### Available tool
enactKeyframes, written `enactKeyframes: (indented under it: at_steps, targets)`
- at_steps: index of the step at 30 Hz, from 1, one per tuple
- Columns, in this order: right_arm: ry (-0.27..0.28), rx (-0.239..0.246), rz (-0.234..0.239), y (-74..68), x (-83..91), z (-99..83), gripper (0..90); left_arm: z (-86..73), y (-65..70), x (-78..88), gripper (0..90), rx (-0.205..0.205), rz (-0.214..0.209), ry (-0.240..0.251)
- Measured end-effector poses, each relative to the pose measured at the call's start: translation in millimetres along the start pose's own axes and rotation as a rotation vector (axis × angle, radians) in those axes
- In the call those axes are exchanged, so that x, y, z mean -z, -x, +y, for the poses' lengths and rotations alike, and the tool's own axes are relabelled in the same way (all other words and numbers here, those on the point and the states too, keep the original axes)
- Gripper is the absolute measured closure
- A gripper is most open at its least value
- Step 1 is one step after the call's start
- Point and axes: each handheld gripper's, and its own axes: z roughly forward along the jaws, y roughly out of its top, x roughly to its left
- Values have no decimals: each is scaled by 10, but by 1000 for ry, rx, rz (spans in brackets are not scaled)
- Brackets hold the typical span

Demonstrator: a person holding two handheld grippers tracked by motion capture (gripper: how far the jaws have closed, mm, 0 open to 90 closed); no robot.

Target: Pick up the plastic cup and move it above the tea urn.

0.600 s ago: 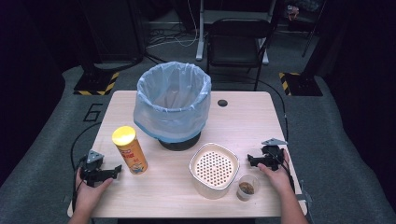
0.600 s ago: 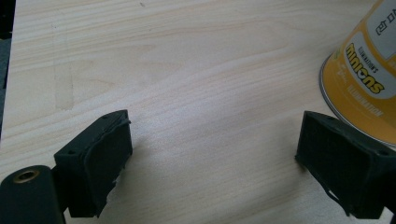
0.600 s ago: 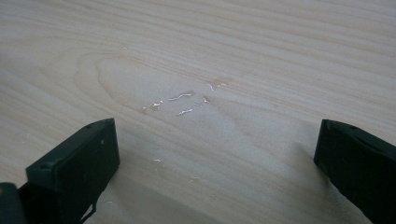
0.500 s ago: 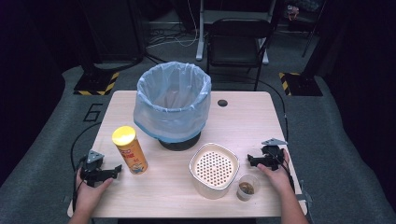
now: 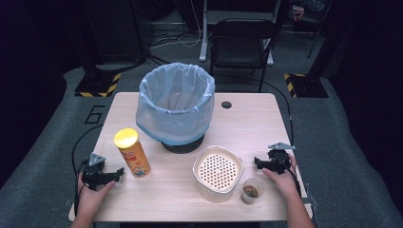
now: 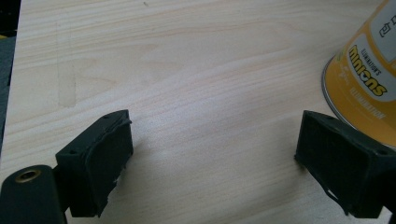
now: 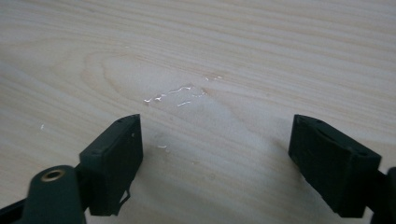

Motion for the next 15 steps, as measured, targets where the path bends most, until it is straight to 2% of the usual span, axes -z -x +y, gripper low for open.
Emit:
enactKeyframes:
  at_steps: [4,6,12,15]
  targets:
    - [-6,11,20,0,98,19,238,-1,7,1,107,4,4,0]
    - [-5,-4,38,-16,157,33,240,-1,6,1,107,4,4,0]
    - [18,15,55,-56,338,92,234,-1,6,1,107,5,4,0]
    - [40,30,83,-109,471,115,219,-1,6,0,107,5,3,0]
